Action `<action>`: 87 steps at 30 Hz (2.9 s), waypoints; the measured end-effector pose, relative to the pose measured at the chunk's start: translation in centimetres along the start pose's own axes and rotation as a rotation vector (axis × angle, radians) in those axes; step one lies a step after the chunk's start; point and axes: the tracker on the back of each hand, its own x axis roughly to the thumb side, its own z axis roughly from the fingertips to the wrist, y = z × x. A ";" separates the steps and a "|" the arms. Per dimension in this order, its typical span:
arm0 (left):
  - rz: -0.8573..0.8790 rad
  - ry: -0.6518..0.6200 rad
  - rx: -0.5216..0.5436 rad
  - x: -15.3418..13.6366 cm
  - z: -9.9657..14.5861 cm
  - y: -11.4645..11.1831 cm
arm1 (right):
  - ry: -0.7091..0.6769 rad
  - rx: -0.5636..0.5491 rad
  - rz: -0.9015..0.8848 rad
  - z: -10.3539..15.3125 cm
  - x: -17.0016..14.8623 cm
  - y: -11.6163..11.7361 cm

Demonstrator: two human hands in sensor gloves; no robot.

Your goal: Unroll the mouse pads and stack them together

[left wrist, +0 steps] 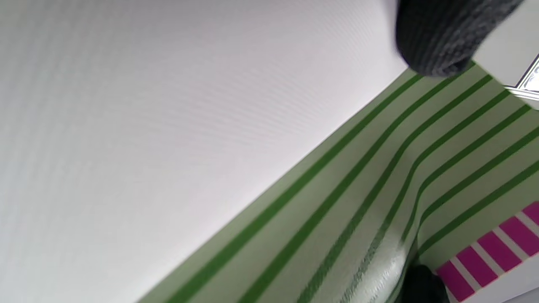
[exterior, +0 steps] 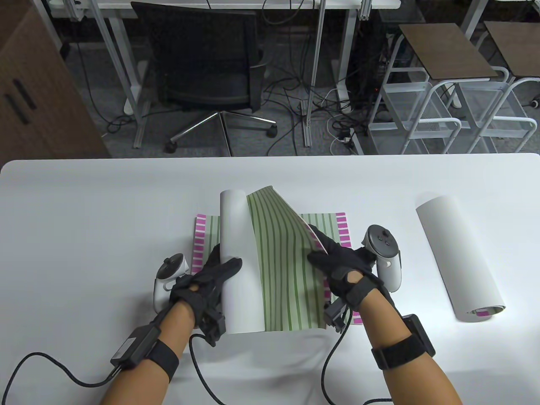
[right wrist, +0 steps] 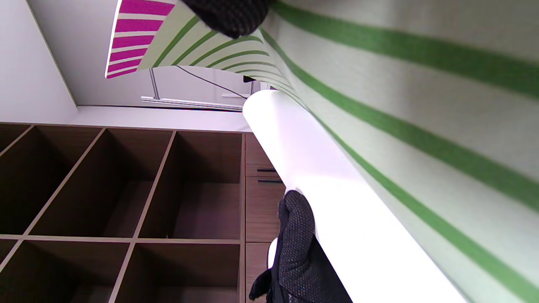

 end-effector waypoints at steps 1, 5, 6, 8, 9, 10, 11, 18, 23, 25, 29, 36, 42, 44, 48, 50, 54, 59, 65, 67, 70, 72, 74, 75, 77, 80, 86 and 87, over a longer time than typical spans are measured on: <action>0.010 -0.011 0.029 0.1 0.1 0.4 | -0.004 -0.006 -0.010 0.1 0.1 -0.3; 0.033 -0.034 0.059 0.3 0.3 1.1 | -0.017 -0.007 -0.032 0.3 0.5 -0.6; 0.025 -0.037 0.040 0.3 0.4 1.2 | -0.019 -0.007 -0.033 0.3 0.5 -0.6; -0.005 -0.032 0.022 0.2 0.5 1.2 | -0.019 -0.006 -0.024 0.3 0.6 -0.3; -0.015 -0.033 0.014 0.2 0.5 1.1 | -0.017 -0.009 -0.019 0.3 0.6 -0.2; -0.029 -0.022 0.008 0.3 0.5 0.8 | -0.017 -0.007 -0.011 0.3 0.6 0.0; -0.062 -0.007 0.006 0.4 0.4 0.5 | -0.019 -0.002 -0.013 0.3 0.6 0.1; -0.090 -0.007 0.091 0.5 0.5 1.0 | -0.040 -0.002 -0.008 0.5 1.3 -0.1; -0.065 0.001 0.133 0.8 0.9 2.1 | -0.038 -0.010 -0.016 0.6 1.3 -0.6; -0.040 0.001 0.076 0.7 0.8 2.1 | -0.037 -0.016 -0.018 0.6 1.3 -0.5; -0.014 -0.006 0.023 0.7 0.8 1.9 | -0.039 -0.022 -0.027 0.7 1.5 -0.8; -0.004 -0.017 0.018 1.1 1.2 2.1 | -0.046 -0.034 -0.051 1.1 2.0 -1.8; -0.017 -0.003 0.016 1.3 1.5 3.2 | -0.046 -0.043 -0.061 1.3 2.2 -2.4; -0.077 0.012 0.022 1.6 1.6 3.8 | -0.037 -0.052 -0.049 1.4 2.2 -2.8; -0.335 0.089 0.078 2.6 2.2 5.3 | 0.026 -0.125 0.052 1.7 2.1 -4.0; -0.467 0.112 0.159 3.3 2.6 6.1 | 0.082 -0.171 0.194 1.8 1.9 -5.1; -0.517 0.083 0.273 4.0 2.8 6.4 | 0.178 -0.289 0.402 1.8 0.8 -6.6; -0.604 0.089 0.283 4.3 1.9 5.7 | 0.229 -0.397 0.549 1.3 -1.6 -7.6; -0.825 0.148 0.377 3.8 1.0 5.3 | 0.286 -0.461 0.580 0.3 -4.4 -8.0; -0.921 0.150 0.423 3.7 0.8 5.1 | 0.301 -0.473 0.594 -0.1 -5.1 -7.9; -1.039 0.162 0.486 3.4 0.6 4.8 | 0.313 -0.470 0.636 -0.7 -5.5 -7.6; -1.111 0.161 0.515 3.3 0.4 4.6 | 0.322 -0.461 0.668 -1.1 -5.9 -7.2; -1.159 0.168 0.519 3.3 0.2 4.3 | 0.335 -0.462 0.689 -1.4 -6.3 -7.1; -1.167 0.170 0.516 3.3 0.2 4.2 | 0.345 -0.460 0.704 -1.5 -6.5 -7.1; -1.185 0.180 0.520 3.2 0.2 4.1 | 0.362 -0.454 0.740 -1.6 -6.8 -7.1; -1.172 0.188 0.519 3.1 0.2 4.3 | 0.377 -0.468 0.794 -1.5 -7.2 -7.4; -1.180 0.190 0.519 3.1 0.2 4.3 | 0.386 -0.468 0.829 -1.6 -7.6 -7.3; -1.183 0.192 0.519 3.1 0.2 4.3 | 0.388 -0.467 0.840 -1.6 -7.6 -7.3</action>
